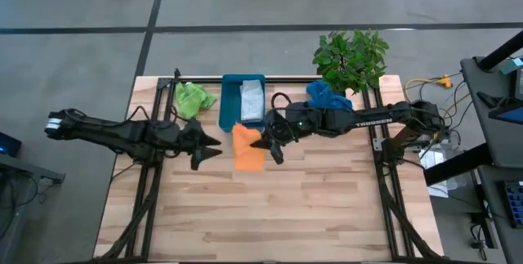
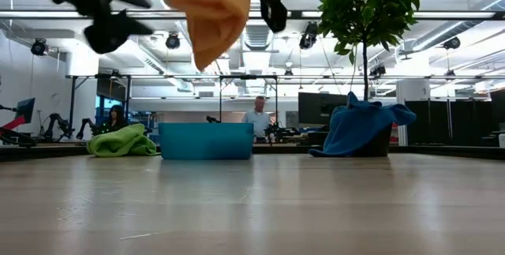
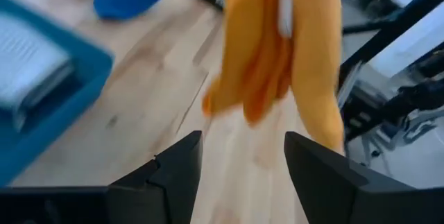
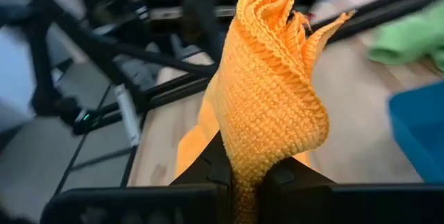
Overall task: Fold microfiber towels
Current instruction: Put the orange microfiber cloth into the blue bin
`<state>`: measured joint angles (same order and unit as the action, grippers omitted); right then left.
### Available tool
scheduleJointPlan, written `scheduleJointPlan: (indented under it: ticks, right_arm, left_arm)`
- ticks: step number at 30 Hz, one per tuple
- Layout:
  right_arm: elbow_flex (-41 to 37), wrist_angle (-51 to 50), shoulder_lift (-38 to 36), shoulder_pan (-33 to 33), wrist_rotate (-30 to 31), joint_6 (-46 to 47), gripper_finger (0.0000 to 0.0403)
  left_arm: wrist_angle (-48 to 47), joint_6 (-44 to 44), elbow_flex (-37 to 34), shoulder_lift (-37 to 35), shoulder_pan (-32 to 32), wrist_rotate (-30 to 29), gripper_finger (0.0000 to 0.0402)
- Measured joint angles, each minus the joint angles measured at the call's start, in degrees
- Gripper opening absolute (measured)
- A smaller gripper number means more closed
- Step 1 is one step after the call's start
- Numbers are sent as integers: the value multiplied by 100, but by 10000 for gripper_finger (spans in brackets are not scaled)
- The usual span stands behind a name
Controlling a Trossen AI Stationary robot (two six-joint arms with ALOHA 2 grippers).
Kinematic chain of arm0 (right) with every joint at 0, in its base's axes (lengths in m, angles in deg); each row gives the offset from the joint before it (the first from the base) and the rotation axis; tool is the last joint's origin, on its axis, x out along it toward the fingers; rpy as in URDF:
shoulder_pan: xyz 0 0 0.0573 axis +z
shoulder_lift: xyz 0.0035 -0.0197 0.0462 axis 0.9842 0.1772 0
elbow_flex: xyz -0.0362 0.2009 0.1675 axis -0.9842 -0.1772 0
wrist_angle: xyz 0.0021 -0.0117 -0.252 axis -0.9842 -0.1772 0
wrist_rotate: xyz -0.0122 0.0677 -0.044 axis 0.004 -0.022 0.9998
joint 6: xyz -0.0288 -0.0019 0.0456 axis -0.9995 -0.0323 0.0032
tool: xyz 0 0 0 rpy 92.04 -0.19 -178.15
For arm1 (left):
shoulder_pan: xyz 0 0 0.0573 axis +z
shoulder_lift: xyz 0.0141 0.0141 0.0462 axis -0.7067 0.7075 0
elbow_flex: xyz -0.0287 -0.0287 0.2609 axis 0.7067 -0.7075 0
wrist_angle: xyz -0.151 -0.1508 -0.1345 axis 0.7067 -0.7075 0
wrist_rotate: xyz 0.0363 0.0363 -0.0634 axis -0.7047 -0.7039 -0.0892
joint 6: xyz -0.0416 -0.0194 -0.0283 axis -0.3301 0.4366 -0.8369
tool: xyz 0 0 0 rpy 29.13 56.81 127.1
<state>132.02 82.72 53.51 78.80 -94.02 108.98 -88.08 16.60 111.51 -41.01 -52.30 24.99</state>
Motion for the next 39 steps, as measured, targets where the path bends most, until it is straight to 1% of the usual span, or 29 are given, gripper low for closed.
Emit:
scheduleJointPlan:
  ticks: [3, 6, 8, 10, 13, 15, 17, 20, 24, 27, 30, 37, 39]
  right_arm:
    - [73, -20, 1, 55, -417, -290, 18]
    - [220, -5, -1, 146, -745, -519, 18]
    - [329, -9, -10, 233, -859, -649, 18]
    - [454, -13, -8, 314, -938, -776, 18]
    - [644, -7, -8, 401, -1035, -943, 18]
    - [730, -4, -8, 419, -1056, -969, 18]
    - [764, -28, -8, 427, -1078, -959, 18]
    - [783, -52, -8, 426, -1183, -949, 18]
    - [750, -100, -8, 426, -1193, -884, 18]
    - [735, -105, -8, 426, -1171, -881, 18]
    - [735, -98, -8, 426, -1158, -873, 18]
    - [733, -98, -8, 424, -811, -684, 18]
    - [733, -101, -8, 429, -599, -601, 18]
  left_arm:
    - [639, 242, 1, 257, 116, 102, 192]
    - [850, 273, 1, 448, 279, 309, 192]
    - [940, 336, 1, 566, 401, 597, 192]
    - [1120, 452, 1, 695, 513, 1071, 192]
    - [1696, 575, 1, 900, 640, 2052, 192]
    - [2389, 577, 1, 1064, 663, 2706, 192]
    - [3088, 556, 1, 1223, 659, 3138, 192]
    - [4036, 453, 1, 1413, 660, 3274, 192]
    - [4774, -24, 4, 1637, 660, 3463, 192]
    - [4985, -417, 4, 1785, 658, 3770, 192]
    - [5044, -674, 8, 1883, 631, 3949, 192]
    - [5412, -726, 10, 2006, 553, 3924, 192]
    - [5517, -733, 10, 2067, 544, 3887, 192]
